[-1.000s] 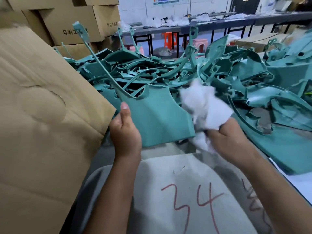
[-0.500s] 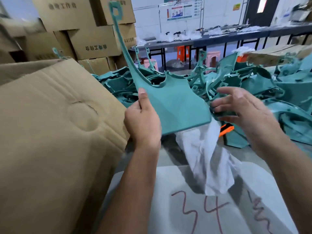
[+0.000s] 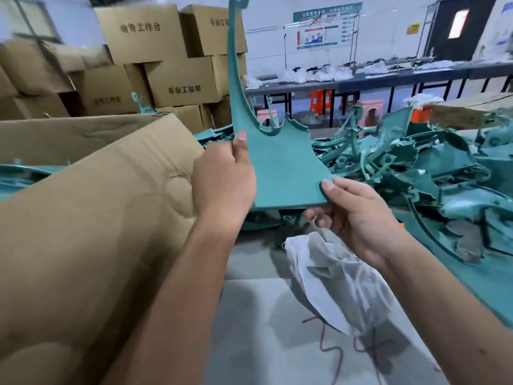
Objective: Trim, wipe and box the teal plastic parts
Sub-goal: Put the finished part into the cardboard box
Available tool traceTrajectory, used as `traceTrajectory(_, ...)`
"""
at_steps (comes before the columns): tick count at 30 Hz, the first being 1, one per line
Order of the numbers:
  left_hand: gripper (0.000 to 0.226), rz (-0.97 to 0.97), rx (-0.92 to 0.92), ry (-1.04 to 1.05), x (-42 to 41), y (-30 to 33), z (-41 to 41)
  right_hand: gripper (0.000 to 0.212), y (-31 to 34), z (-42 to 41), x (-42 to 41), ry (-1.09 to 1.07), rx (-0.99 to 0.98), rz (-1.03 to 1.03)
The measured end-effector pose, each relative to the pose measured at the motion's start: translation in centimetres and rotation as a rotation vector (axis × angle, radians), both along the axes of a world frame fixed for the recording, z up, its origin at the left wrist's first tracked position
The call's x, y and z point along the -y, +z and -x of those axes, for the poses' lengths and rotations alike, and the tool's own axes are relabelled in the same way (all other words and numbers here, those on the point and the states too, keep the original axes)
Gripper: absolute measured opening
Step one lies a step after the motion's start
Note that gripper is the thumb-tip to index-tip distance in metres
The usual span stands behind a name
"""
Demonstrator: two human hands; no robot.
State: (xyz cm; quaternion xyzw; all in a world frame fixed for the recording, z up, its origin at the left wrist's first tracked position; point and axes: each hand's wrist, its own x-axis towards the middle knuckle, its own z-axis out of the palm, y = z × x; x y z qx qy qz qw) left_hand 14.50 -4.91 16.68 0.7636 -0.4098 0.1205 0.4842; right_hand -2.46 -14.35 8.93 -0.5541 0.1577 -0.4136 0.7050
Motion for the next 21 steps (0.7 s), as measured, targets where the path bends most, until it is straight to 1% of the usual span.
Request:
traceTrajectory(2, 0.06, -0.043, 0.074, 0.042, -1.3, 0.9, -0.6, 0.024, 1.2, -1.0, -0.5, -0.059, 0.02, 0.018)
traceTrajectory(4, 0.06, -0.072, 0.122, 0.086, -3.3, 1.9, -1.5, 0.017, 2.8, -2.3, -1.1, -0.073, 0.041, 0.024)
traceTrajectory(8, 0.057, -0.062, 0.156, 0.201, -8.1, 4.9, -3.8, 0.014, 7.0, -6.6, -3.2, -0.023, 0.064, 0.007)
traceTrajectory(10, 0.056, -0.041, 0.126, 0.309, -10.1, 7.4, -5.1, 0.013, 9.5, -9.7, -4.6, 0.02, 0.054, -0.031)
traceTrajectory(14, 0.047, 0.006, 0.061, 0.471, -14.6, 11.3, -8.2, 0.014, 14.7, -15.6, -7.3, 0.104, 0.011, -0.075)
traceTrajectory(17, 0.041, -0.018, -0.04, 0.555, -18.2, 11.8, -9.5, 0.014, 17.6, -19.1, -9.0, 0.163, -0.049, -0.044)
traceTrajectory(19, 0.039, 0.03, -0.119, 0.584, -19.5, 11.6, -9.3, 0.014, 18.8, -21.3, -10.2, 0.195, -0.074, -0.034)
traceTrajectory(21, 0.032, 0.111, -0.169, 0.586, -19.8, 11.4, -8.8, 0.017, 19.5, -23.1, -11.3, 0.183, -0.095, -0.006)
